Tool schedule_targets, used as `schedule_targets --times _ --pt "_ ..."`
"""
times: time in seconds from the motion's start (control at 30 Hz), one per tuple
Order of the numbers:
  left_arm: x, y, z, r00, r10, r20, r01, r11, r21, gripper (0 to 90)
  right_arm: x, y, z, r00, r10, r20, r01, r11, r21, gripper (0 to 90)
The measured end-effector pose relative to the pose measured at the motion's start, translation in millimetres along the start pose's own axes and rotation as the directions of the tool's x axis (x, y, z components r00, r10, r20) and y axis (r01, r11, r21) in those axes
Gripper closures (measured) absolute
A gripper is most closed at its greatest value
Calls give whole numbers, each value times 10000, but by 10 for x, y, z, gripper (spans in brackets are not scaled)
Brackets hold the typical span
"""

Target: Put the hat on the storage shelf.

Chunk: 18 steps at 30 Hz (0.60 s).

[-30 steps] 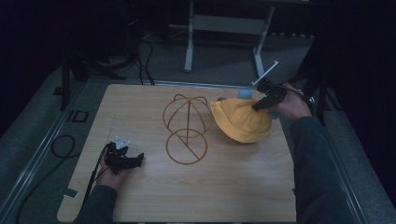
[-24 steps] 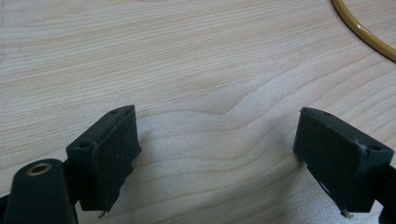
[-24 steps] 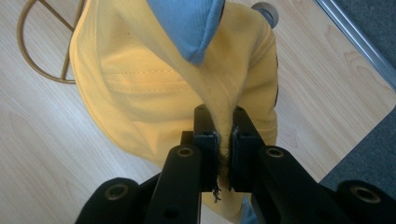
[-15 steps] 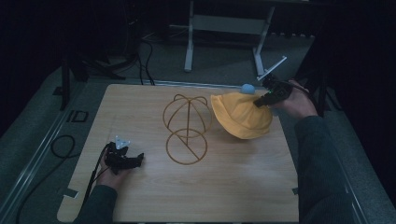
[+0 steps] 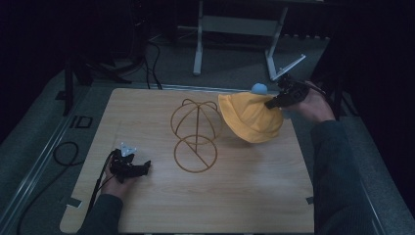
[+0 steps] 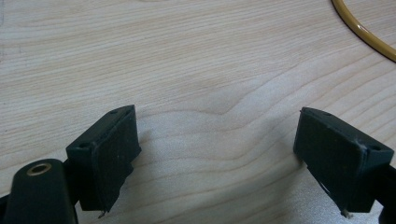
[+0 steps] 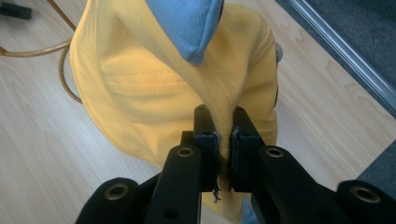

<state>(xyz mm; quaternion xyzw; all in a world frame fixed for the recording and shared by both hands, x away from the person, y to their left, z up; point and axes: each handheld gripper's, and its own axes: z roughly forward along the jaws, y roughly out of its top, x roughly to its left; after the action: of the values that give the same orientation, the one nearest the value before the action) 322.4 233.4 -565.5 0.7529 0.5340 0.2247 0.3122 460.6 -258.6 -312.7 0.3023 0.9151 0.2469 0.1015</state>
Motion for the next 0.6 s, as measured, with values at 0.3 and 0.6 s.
schedule_targets --times 0.3,0.6 --pt "-1 0 1 10000 -7 -6 7 10000 -10 143 85 58 -89 9992 -347 -203 342 9991 -253 844" --pt "-4 5 3 10000 -23 21 23 10000 16 143 170 150 -210 9967 -750 -316 727 9950 -685 844"
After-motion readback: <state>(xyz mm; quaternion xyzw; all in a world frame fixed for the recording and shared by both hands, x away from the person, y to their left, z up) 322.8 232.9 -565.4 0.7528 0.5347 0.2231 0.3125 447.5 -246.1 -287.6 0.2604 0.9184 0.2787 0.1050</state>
